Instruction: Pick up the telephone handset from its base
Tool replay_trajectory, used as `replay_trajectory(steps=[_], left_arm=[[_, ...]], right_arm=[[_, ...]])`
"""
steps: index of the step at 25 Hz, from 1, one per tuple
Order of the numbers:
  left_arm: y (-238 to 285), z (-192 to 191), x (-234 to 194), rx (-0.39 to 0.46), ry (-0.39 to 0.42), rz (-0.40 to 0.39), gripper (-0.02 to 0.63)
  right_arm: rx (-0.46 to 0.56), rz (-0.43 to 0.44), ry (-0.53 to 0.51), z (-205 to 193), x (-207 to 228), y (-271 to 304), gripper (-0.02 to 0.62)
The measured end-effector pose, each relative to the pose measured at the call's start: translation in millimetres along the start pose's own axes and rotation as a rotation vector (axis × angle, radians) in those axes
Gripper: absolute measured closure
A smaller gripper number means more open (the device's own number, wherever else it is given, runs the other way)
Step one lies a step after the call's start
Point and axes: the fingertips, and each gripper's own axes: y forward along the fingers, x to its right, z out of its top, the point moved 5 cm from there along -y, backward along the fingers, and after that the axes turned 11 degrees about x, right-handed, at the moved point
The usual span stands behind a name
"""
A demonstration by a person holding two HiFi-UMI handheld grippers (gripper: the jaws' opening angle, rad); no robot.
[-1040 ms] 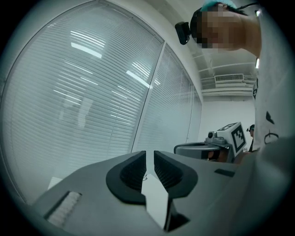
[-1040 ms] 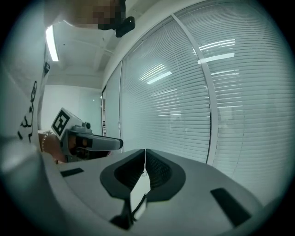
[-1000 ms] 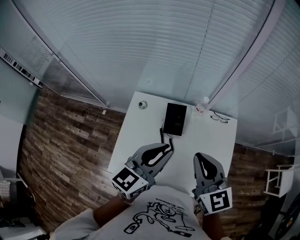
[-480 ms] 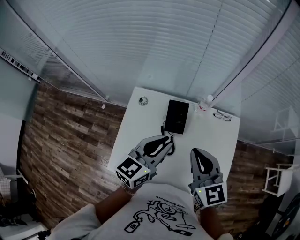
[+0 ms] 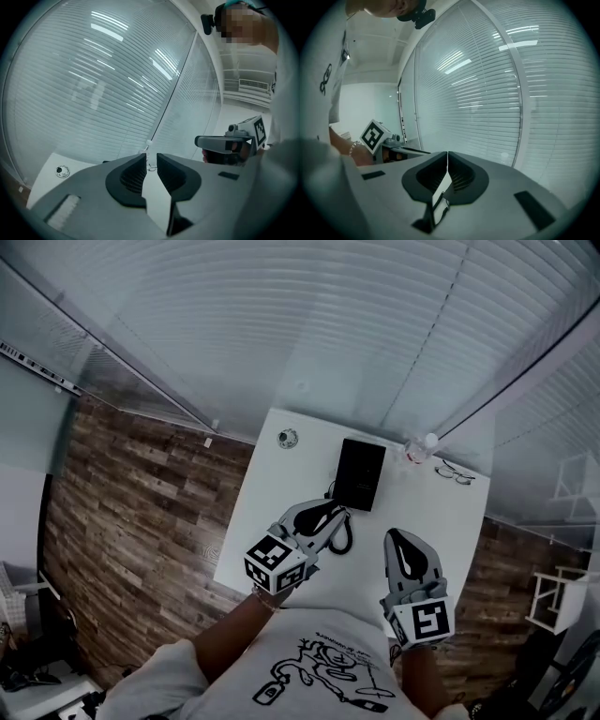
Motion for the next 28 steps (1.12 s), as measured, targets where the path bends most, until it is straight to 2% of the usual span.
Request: replay_trajectory(steps=[10,22,28], left_arm=[[35,-46,-56,-0.09,-0.04,0.035,0.529],[83,-103,-112,-0.193,-0.028,0.081,0.514],[99,-125,-141,-0.22,-0.048,0.129,0.471]], right_arm=[[-0.091,-0.009,0.014,-42,30,35,0.589],[-0.115,-0.006,0.071,-71,54,72,0.589],[-0.131,-0.023,0.07,-90,73,82,0.589]])
